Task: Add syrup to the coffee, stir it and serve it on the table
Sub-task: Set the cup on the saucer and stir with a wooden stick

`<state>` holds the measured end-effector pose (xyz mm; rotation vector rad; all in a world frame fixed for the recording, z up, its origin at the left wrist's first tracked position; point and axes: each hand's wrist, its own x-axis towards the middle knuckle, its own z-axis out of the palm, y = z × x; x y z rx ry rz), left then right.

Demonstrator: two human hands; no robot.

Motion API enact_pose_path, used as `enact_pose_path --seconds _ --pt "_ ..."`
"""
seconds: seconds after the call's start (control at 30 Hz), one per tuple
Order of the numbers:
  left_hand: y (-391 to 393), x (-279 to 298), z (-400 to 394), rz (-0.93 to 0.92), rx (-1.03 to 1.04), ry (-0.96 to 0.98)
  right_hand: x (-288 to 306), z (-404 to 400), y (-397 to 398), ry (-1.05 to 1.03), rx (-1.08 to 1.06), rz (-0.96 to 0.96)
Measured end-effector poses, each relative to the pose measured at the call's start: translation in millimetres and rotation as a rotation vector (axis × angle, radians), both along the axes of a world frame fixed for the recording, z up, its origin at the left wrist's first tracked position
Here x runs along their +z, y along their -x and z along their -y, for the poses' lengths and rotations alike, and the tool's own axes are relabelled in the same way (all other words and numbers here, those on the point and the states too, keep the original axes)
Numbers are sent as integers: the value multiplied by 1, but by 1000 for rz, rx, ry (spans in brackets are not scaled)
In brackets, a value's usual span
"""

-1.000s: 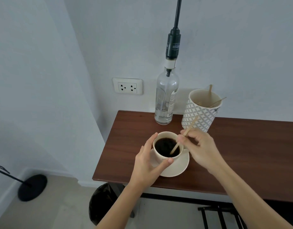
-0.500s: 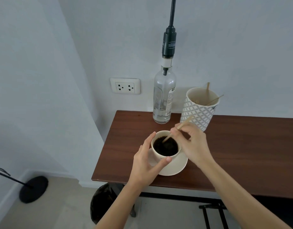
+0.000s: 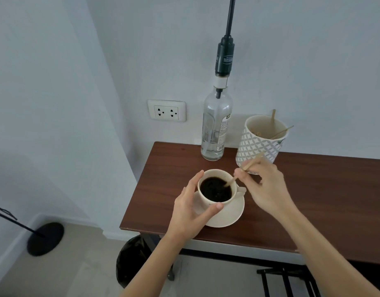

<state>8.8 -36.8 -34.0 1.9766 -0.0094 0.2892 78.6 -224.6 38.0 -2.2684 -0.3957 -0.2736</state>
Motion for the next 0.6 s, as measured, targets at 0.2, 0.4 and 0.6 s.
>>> enact_pose_path --seconds 0.2,0.4,0.6 --pt "0 -2 0 -19 -10 21 -1 3 11 106 146 -1" --pt "1 1 1 -28 10 0 19 14 14 -21 85 163" --pt "4 4 5 9 29 -24 22 14 15 -30 91 219"
